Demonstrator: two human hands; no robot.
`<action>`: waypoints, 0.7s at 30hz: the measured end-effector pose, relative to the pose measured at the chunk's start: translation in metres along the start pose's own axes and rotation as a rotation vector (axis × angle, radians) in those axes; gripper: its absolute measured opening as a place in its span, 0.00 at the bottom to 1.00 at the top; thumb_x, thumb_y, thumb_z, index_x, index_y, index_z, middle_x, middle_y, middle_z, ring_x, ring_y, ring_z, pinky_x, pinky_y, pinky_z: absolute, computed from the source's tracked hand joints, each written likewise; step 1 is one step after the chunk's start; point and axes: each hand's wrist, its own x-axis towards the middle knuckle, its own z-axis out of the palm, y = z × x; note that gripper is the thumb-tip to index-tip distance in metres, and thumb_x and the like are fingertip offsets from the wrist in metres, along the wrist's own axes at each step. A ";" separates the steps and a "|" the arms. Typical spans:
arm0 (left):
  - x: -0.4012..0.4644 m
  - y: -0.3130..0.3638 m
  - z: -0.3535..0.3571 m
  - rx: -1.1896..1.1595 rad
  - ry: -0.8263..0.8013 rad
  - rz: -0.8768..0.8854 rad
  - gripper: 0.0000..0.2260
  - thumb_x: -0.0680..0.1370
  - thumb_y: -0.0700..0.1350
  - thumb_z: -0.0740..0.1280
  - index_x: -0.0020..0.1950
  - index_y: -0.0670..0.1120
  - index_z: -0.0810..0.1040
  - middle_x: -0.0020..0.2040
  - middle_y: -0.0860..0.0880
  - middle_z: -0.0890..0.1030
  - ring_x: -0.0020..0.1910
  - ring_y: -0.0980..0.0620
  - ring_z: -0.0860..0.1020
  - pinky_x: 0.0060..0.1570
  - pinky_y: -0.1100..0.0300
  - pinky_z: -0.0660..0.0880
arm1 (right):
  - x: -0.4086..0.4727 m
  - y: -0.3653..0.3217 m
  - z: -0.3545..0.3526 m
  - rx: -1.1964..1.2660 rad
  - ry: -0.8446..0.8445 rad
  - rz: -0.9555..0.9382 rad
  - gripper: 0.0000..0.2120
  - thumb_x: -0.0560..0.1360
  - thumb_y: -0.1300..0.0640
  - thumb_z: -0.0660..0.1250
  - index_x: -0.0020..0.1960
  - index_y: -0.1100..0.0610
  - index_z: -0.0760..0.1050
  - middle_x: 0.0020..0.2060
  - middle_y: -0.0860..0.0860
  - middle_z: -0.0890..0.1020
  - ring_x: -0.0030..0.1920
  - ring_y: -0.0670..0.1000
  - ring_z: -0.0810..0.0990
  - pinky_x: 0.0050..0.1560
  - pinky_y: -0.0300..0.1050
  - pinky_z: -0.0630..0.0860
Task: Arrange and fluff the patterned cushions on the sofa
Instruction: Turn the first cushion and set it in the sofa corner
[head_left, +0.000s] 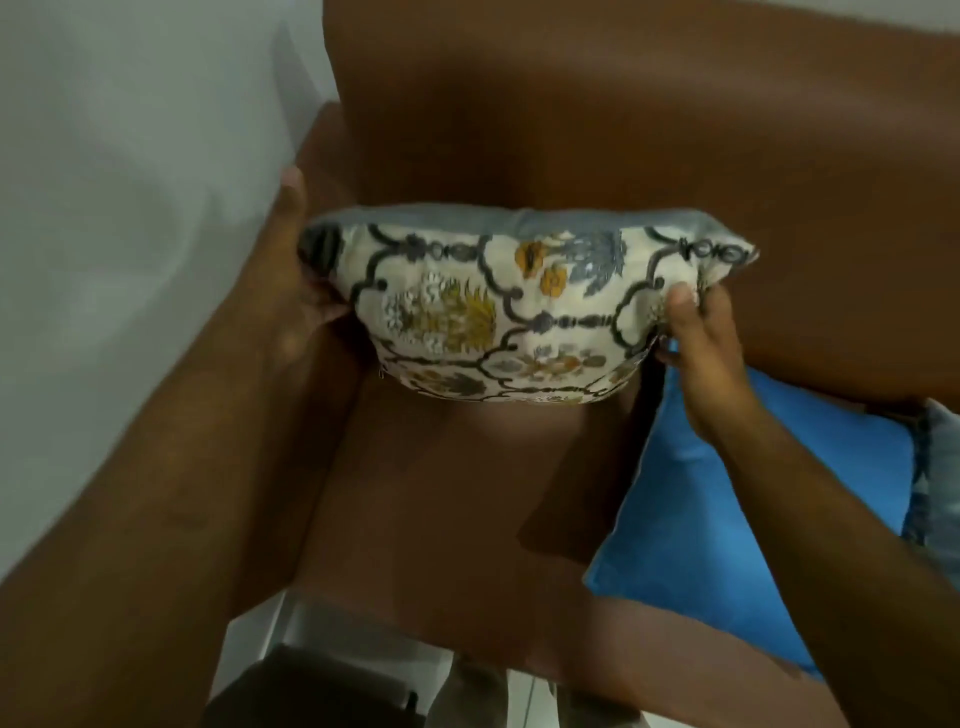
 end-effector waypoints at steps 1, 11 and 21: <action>0.011 -0.003 0.005 -0.006 0.013 0.039 0.38 0.69 0.76 0.66 0.70 0.53 0.77 0.63 0.49 0.84 0.63 0.47 0.82 0.66 0.44 0.76 | 0.014 0.004 0.006 -0.043 0.011 -0.017 0.34 0.75 0.38 0.70 0.74 0.51 0.62 0.63 0.43 0.78 0.61 0.40 0.80 0.61 0.45 0.79; 0.085 0.010 0.059 0.121 0.258 0.273 0.30 0.61 0.72 0.75 0.56 0.57 0.77 0.57 0.57 0.84 0.56 0.55 0.84 0.60 0.51 0.81 | 0.058 0.035 0.033 -0.097 0.252 -0.040 0.23 0.77 0.42 0.69 0.63 0.44 0.60 0.54 0.34 0.76 0.52 0.31 0.76 0.49 0.25 0.71; 0.061 -0.014 0.055 0.300 0.348 0.219 0.39 0.72 0.76 0.61 0.74 0.53 0.72 0.65 0.51 0.81 0.67 0.49 0.79 0.63 0.55 0.76 | 0.071 0.041 0.035 -0.159 0.174 -0.094 0.30 0.73 0.34 0.67 0.68 0.44 0.60 0.64 0.44 0.77 0.62 0.42 0.77 0.63 0.38 0.72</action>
